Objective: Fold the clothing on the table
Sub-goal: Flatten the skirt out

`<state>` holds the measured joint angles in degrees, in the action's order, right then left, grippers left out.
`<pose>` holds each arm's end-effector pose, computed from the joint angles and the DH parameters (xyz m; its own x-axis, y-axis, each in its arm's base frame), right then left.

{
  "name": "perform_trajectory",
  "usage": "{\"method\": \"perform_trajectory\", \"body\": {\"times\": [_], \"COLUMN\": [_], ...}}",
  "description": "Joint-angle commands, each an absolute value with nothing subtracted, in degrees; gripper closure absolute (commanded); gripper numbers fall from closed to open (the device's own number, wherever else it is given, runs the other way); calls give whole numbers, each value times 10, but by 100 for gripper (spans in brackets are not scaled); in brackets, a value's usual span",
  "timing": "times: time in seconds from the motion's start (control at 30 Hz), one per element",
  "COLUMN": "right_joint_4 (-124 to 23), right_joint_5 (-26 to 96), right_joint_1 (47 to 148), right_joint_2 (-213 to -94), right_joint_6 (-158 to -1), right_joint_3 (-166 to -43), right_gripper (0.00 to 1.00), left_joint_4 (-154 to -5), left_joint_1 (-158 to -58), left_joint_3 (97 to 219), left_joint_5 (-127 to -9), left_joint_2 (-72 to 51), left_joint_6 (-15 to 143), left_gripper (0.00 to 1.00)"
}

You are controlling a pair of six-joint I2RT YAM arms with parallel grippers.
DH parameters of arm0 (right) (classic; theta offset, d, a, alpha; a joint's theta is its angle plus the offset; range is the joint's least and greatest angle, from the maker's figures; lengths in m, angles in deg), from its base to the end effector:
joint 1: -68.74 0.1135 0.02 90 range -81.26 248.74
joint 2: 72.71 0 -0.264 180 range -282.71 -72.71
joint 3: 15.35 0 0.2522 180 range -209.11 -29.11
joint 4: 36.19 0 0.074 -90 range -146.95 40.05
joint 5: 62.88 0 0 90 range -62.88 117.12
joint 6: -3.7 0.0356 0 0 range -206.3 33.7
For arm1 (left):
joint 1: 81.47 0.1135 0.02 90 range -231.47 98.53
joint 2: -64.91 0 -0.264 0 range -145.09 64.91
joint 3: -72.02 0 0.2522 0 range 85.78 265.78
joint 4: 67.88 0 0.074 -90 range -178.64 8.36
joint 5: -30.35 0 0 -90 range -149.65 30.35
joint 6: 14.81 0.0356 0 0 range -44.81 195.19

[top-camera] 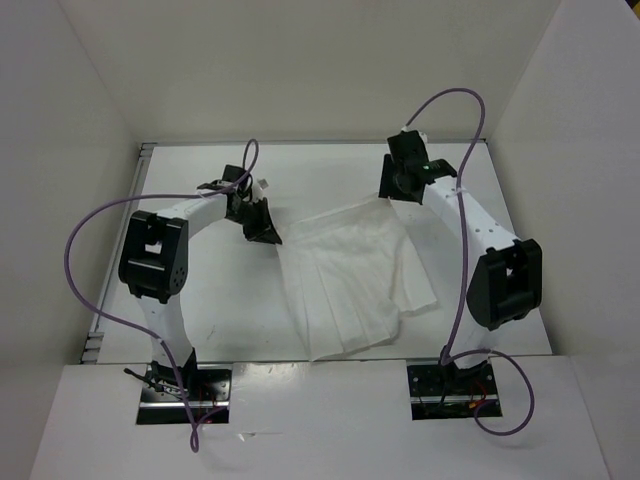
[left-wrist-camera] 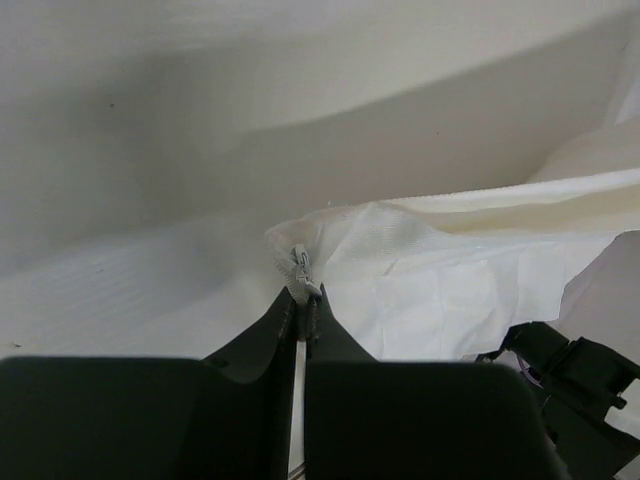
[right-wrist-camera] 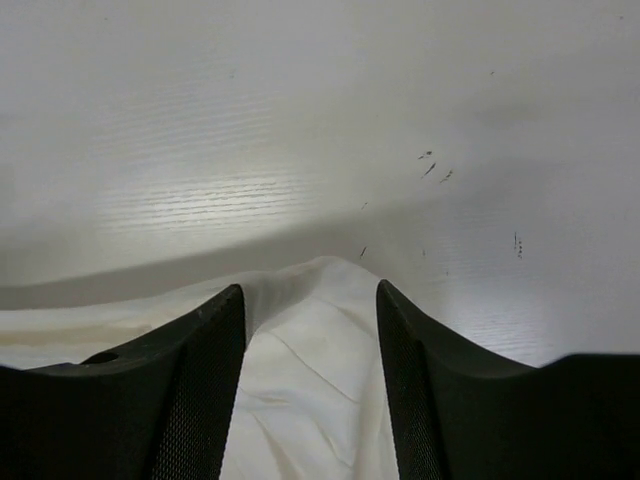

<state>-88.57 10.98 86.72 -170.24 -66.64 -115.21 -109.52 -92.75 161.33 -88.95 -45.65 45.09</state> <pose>0.3608 0.1067 0.3025 -0.7293 0.1031 -0.6764 0.1260 0.9919 0.0154 0.3846 -0.0945 0.1758 -0.9505 -0.2564 -0.1758 -0.1010 0.7895 -0.6054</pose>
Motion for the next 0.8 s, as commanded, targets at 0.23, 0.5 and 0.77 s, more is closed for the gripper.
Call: {"method": "perform_trajectory", "body": {"times": [0.23,0.5,0.77], "right_joint_4": [-754,-819,-896], "right_joint_5": [365,349,240], "right_joint_1": [833,799,804], "right_joint_2": [-1626,-1702,-1812], "right_joint_6": [-680,-650,-630], "right_joint_3": [-1065,-1171,-1101], "right_gripper": [42,45,82], "left_joint_4": [-1107,-1096,-1096], "left_joint_1": [-910,-905,-879], "left_joint_3": [1657,1639,1629], "left_joint_5": [-881,-881,-865], "left_joint_2": [-485,-478,-463], "left_joint_6": [458,453,453], "left_gripper": [100,100,100]}}
